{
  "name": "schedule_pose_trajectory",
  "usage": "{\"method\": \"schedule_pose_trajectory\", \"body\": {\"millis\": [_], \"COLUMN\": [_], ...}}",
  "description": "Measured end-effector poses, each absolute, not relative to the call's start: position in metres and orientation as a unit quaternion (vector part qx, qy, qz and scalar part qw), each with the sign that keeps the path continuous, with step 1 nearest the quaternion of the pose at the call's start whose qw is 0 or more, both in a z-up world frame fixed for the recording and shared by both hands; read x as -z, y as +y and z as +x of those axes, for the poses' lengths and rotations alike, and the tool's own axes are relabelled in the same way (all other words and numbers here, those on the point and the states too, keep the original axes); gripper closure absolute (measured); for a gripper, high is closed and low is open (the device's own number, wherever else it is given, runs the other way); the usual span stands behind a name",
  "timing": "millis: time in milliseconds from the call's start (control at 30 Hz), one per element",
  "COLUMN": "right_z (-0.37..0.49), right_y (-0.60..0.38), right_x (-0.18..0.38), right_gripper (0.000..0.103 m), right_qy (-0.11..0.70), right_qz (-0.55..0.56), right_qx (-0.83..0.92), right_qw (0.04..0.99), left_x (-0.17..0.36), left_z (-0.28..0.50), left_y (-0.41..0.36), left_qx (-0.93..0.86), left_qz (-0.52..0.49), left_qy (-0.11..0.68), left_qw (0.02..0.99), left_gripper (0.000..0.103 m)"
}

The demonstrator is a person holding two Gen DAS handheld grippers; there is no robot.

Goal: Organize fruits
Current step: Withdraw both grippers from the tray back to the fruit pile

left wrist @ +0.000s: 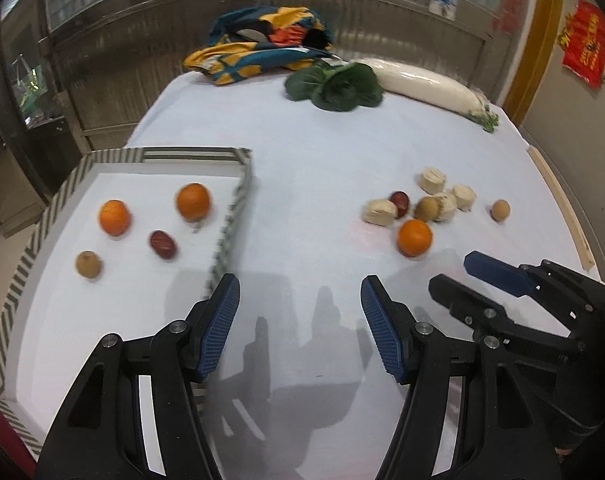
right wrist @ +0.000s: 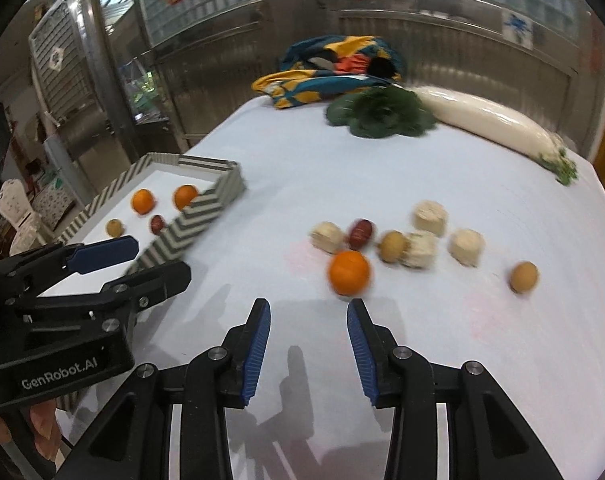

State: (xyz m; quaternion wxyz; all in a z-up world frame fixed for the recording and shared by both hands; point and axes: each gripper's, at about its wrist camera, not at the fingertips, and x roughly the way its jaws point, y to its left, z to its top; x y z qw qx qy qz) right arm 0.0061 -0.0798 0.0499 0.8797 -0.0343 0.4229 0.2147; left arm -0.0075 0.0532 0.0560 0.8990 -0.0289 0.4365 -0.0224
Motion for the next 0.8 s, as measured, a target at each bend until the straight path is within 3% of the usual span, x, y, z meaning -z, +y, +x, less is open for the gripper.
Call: {"method": "schedule_pose_trajectory", "body": {"millis": [800], "right_z": [0.043], "right_y": [-0.158], "right_x": [-0.022], "right_gripper": [0.064], "right_qy": [0.451], "right_qz": [0.0], "right_qx": [-0.16], "right_qw": [0.878], "left_x": [-0.028], "left_z": [0.033], "left_y": [-0.005], "left_qx": [0.072], "left_qz": [-0.036], "left_qy": [0.462], "left_qw": [0.883], "left_gripper": [0.04]}}
